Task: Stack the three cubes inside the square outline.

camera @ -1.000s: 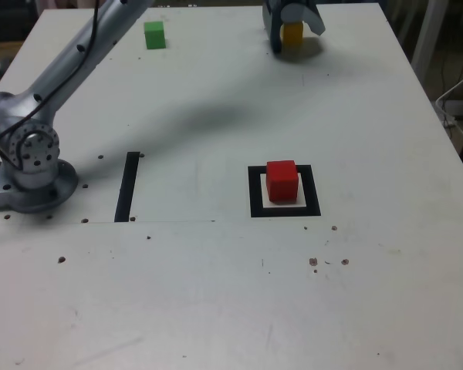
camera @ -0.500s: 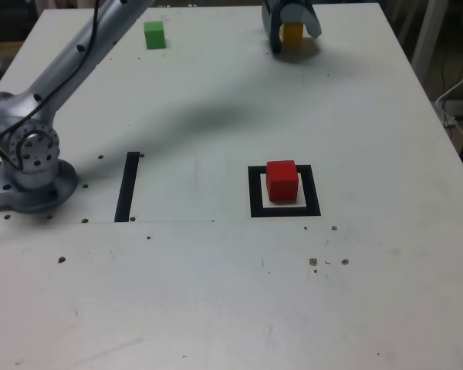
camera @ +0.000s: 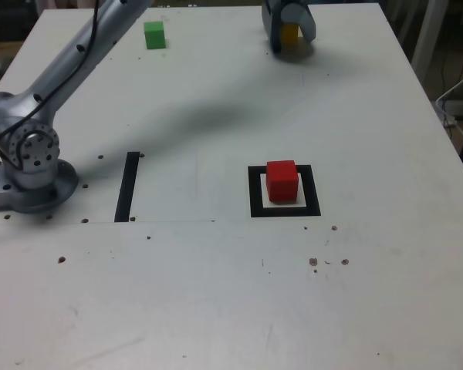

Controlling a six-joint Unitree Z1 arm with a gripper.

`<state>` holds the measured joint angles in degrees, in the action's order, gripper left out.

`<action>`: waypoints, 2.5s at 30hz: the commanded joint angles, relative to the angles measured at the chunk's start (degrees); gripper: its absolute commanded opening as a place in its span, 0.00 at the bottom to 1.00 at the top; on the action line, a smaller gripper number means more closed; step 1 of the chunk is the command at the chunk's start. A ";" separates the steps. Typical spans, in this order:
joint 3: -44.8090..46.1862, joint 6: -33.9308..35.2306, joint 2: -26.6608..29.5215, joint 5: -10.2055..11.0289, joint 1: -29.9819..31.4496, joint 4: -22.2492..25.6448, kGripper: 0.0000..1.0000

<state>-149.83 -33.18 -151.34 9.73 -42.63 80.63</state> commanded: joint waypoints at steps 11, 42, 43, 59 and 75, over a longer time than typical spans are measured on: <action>1.18 -0.35 0.54 0.04 0.09 -1.49 0.41; 6.89 -2.56 10.44 -0.12 3.00 -5.08 0.25; 7.60 -2.57 11.39 -0.10 3.20 -5.09 0.25; 24.17 0.25 21.95 0.75 11.95 -0.58 0.25; 40.83 13.19 33.41 1.64 25.17 -0.51 0.25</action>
<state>-110.56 -21.22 -119.32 11.87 -18.39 80.30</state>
